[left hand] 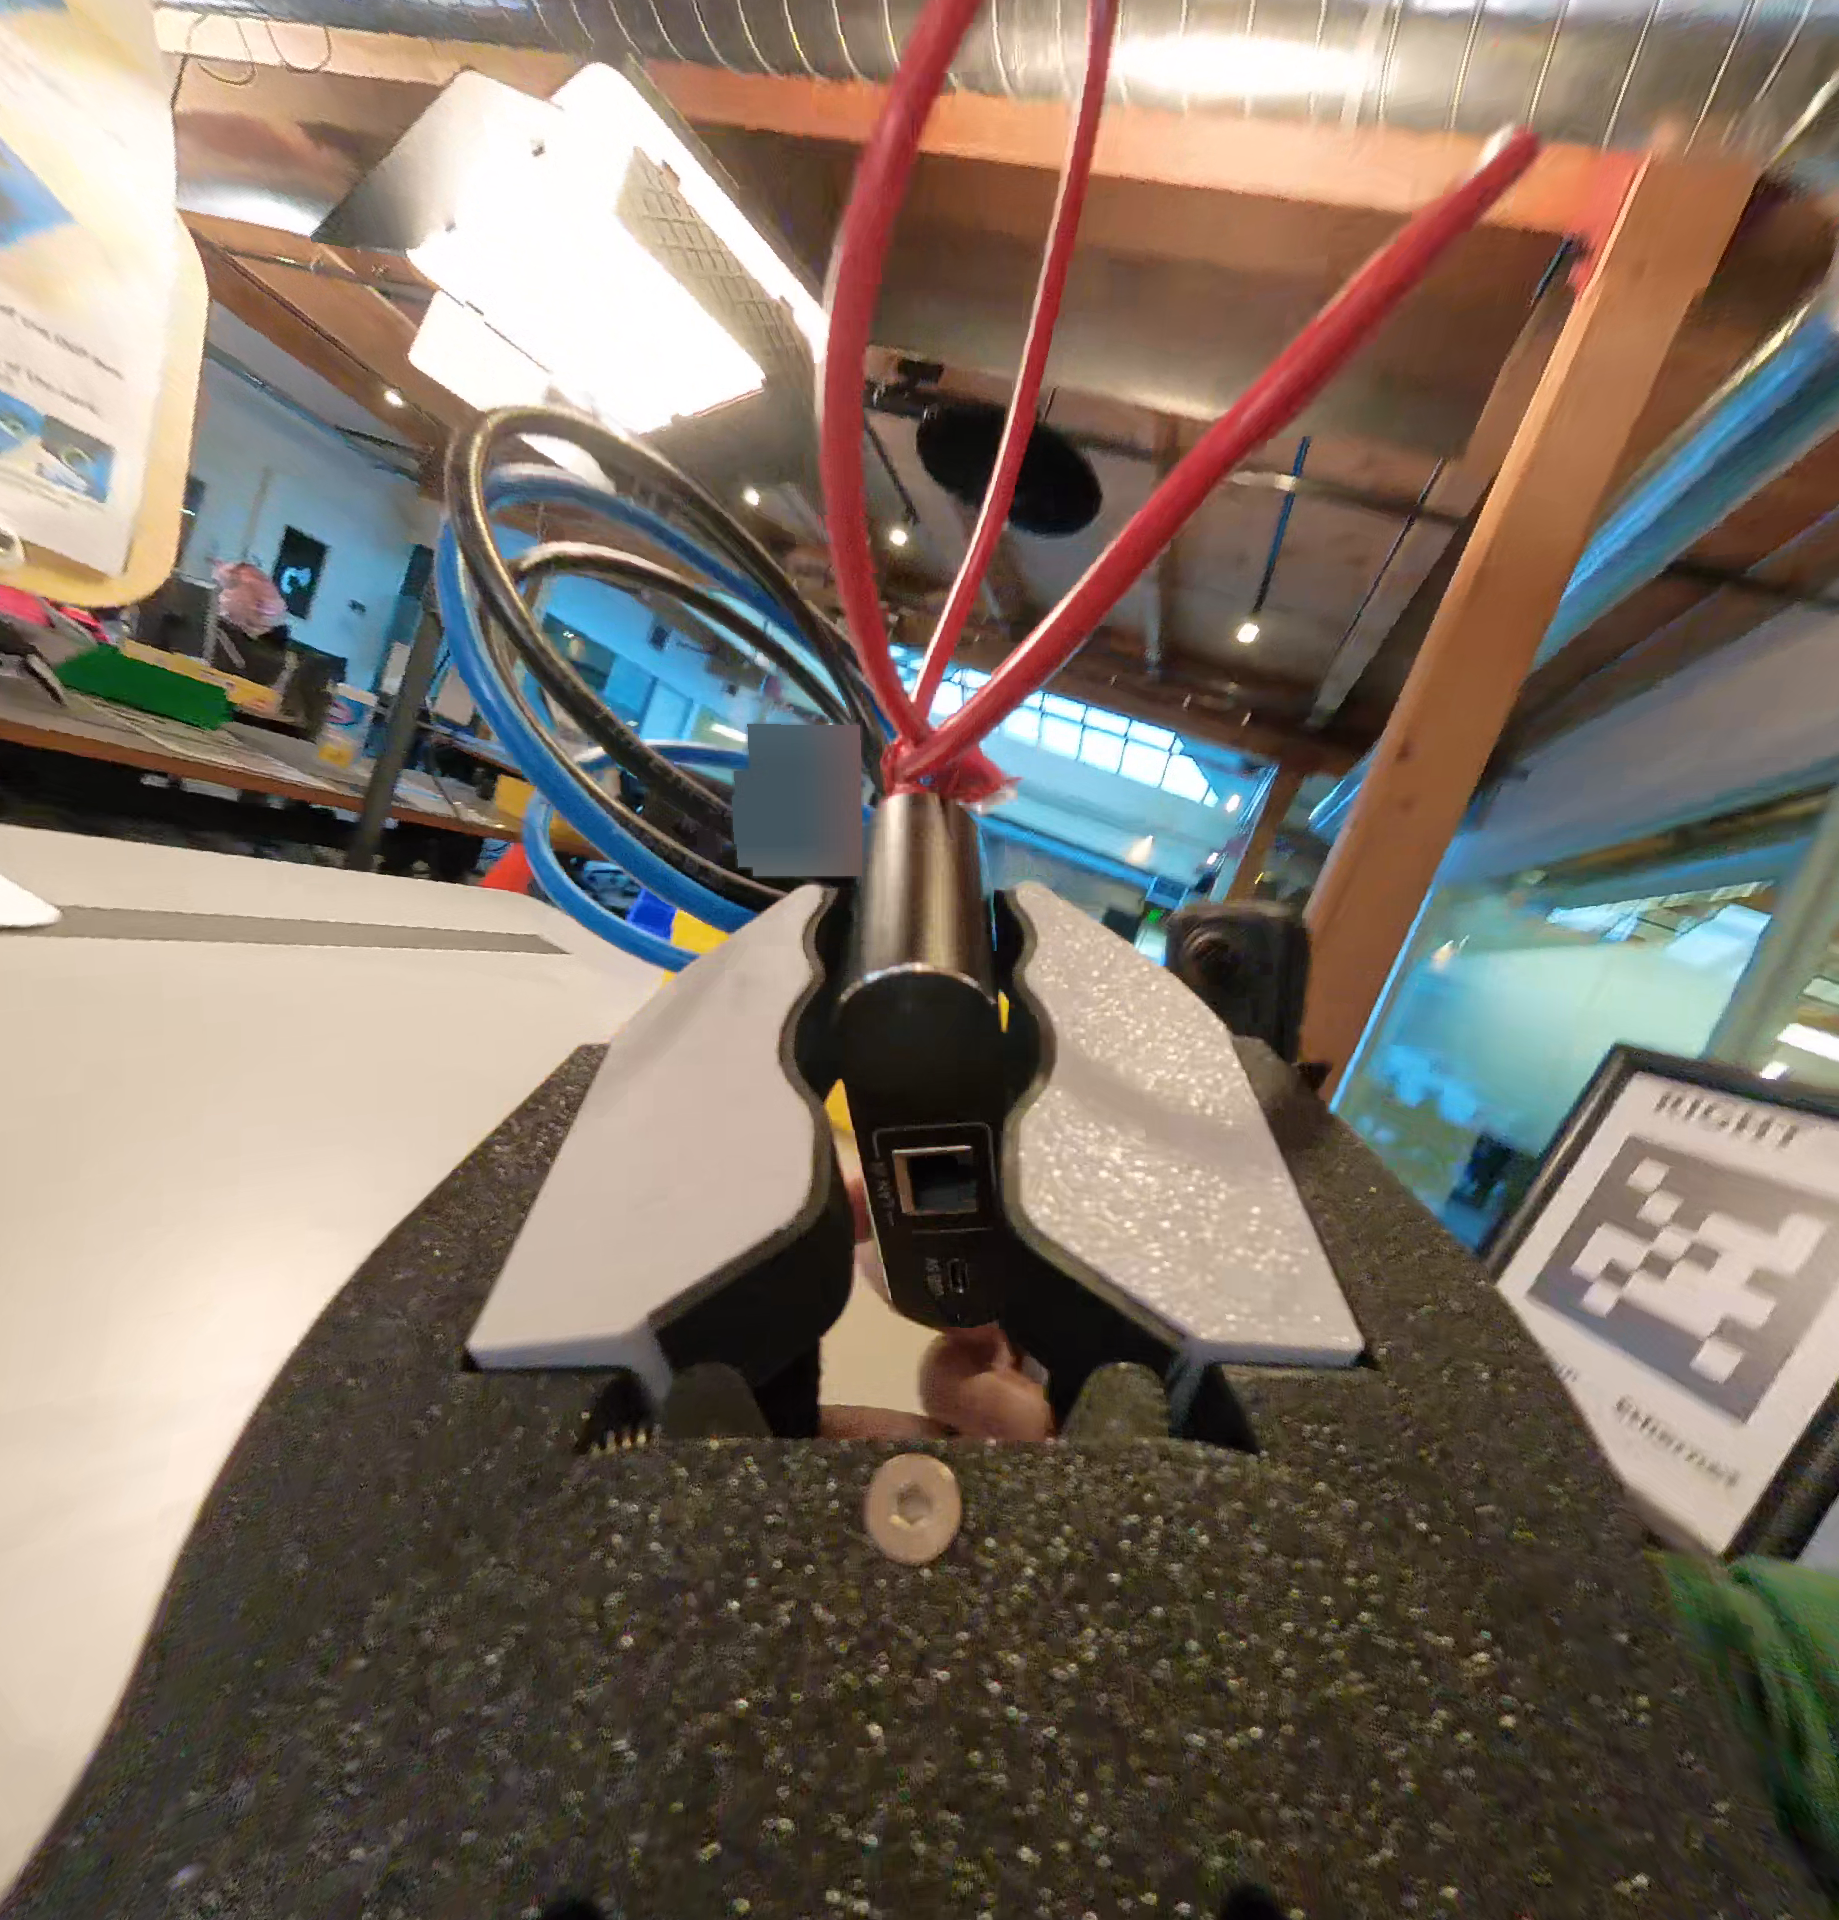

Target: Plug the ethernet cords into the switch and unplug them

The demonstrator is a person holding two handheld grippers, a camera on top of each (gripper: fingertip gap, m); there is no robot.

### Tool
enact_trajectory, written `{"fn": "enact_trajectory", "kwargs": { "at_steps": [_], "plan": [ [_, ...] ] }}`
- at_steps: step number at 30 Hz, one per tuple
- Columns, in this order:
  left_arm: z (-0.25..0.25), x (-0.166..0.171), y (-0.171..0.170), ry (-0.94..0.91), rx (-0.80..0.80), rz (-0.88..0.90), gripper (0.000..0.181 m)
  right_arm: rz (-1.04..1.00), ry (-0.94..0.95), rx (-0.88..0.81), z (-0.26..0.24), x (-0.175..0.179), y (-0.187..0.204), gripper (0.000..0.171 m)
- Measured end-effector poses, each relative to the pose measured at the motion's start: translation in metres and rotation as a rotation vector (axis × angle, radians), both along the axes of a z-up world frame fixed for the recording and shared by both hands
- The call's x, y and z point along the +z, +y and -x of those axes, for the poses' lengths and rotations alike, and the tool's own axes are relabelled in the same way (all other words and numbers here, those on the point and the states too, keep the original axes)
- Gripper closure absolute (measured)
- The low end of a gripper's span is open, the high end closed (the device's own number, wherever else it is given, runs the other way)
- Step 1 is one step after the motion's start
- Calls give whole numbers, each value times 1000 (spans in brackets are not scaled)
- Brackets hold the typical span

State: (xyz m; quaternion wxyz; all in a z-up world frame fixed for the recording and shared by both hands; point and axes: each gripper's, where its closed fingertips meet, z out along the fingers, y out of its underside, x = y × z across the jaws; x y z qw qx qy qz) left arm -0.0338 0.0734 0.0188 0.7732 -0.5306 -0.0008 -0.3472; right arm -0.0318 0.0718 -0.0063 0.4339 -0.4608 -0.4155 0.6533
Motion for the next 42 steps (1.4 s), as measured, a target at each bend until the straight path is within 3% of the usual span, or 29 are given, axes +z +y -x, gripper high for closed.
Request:
{"fn": "enact_trajectory", "kwargs": {
  "at_steps": [3,7,15,19,27,36,42],
  "plan": [
    [-1,-5,-3,147,26,35,154,-165,-130,-30,1,-21,-7,117],
    [-5,-14,-5,283,22,80,154,-200,-272,2,-1,-39,-11,117],
    [33,-42,7,87,29,298,154,-326,-641,103,-24,-90,-17,131],
    [29,-56,11,95,8,367,154,-394,-514,130,-29,-66,-24,138],
    [-15,-58,5,292,-138,326,154,-428,-266,-9,-28,-28,-10,142],
    [-32,-63,1,409,-182,314,154,-582,-350,-50,-31,-51,8,147],
    [-26,-61,2,381,-158,313,154,-641,-285,-40,-36,-38,-1,152]
  ]
}}
